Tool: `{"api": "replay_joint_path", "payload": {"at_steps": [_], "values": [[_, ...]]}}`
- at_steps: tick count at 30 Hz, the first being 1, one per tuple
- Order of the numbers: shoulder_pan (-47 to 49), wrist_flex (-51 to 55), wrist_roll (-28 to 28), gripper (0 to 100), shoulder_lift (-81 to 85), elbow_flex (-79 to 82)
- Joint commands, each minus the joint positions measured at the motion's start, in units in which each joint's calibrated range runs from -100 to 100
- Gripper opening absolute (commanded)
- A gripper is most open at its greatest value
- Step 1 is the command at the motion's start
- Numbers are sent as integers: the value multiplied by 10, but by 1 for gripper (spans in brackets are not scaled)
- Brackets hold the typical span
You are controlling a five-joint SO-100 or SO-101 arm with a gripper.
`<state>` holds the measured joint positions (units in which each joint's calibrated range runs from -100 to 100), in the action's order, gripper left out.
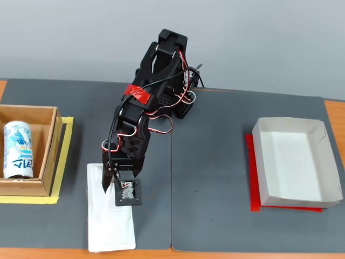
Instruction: Pick the sandwich and put it in the gray box
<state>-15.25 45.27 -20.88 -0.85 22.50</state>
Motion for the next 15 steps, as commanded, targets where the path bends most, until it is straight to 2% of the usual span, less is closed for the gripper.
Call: {"api": "replay_joint_path", "payload": {"at_steps": [1, 12, 15], "values": [[2, -4, 3, 2, 45, 2], [95, 1, 5, 2, 174, 2], [132, -1, 23, 2, 207, 2]]}}
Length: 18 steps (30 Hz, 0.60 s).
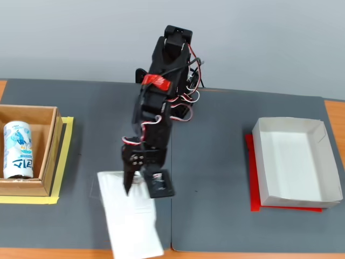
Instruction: Pick the sandwich and put it in the gray box
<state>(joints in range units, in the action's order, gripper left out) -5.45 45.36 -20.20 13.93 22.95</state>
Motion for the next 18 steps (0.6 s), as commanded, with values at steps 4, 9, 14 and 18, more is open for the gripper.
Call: {"api": "replay_joint_path", "payload": {"at_steps": [4, 9, 14, 18], "values": [[91, 0, 47, 2, 99, -9], [168, -7, 93, 2, 154, -13], [247, -7, 138, 2, 205, -13], [307, -7, 179, 2, 228, -13]]}}
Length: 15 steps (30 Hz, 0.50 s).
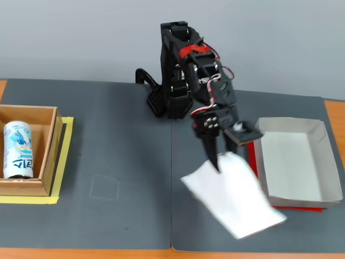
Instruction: Pick the sandwich and put it in the gray box
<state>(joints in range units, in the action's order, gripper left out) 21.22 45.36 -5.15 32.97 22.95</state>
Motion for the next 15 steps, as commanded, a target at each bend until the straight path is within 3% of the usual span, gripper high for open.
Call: {"api": "replay_joint_path", "payload": {"at_steps": [1, 7, 15], "values": [[55, -7, 39, 2, 42, -13], [147, -50, 87, 2, 48, -13], [244, -110, 90, 2, 4, -14]]}}
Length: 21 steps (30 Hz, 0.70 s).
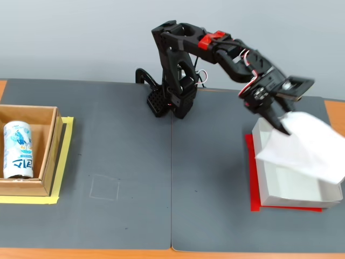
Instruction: Pick the sandwich and put it in the gray box
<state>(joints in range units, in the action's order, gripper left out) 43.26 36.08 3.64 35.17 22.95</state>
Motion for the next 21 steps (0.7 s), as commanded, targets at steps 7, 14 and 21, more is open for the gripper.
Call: {"api": "replay_joint_path", "payload": {"at_steps": [7, 14, 21], "values": [[76, -27, 3, 2, -116, -70], [109, -60, 3, 2, -238, -152], [126, -58, 3, 2, -346, -246]]}}
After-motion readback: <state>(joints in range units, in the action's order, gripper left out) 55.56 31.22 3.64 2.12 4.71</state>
